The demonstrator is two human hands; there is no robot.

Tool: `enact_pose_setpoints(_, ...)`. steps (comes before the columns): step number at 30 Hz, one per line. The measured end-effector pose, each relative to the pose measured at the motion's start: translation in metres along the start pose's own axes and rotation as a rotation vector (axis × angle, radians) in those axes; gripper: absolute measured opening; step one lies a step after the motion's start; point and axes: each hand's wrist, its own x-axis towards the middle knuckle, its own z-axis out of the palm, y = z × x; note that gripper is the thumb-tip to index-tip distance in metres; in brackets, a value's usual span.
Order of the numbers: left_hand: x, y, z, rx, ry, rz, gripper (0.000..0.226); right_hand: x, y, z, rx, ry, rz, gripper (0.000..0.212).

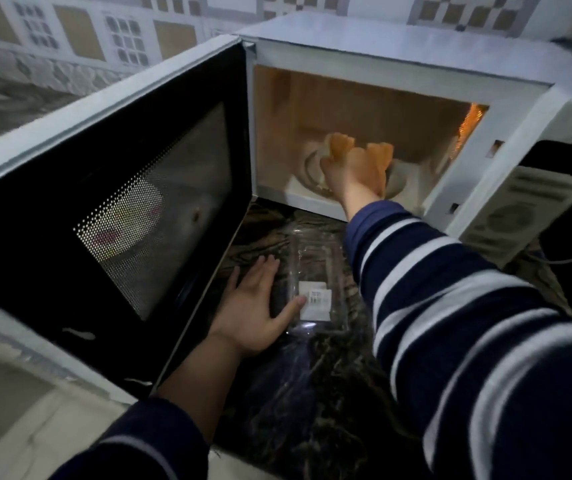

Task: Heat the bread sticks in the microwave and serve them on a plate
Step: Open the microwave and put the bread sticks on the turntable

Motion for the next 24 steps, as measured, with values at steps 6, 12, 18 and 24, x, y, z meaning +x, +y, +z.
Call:
enact_pose_setpoints(6, 0.002, -0.001, 0.001, 0.006, 0.004, -0.003, 0.096, 0.014, -0.003, 0.021, -0.033, -0.036, 0.074, 0.037)
enact_pose_setpoints(12, 0.002, -0.001, 0.001, 0.004, 0.001, -0.001, 0.092, 0.017, -0.001, 0.018, -0.089, -0.079, 0.075, 0.043)
enact_pose_setpoints(18, 0.002, -0.001, 0.0, -0.003, -0.017, -0.007, 0.087, -0.017, 0.001, -0.005, 0.004, 0.037, 0.068, 0.05)
enact_pose_setpoints(24, -0.006, 0.005, -0.007, -0.072, -0.029, -0.026, 0.085, -0.086, 0.016, -0.03, 0.065, -0.106, 0.088, 0.028)
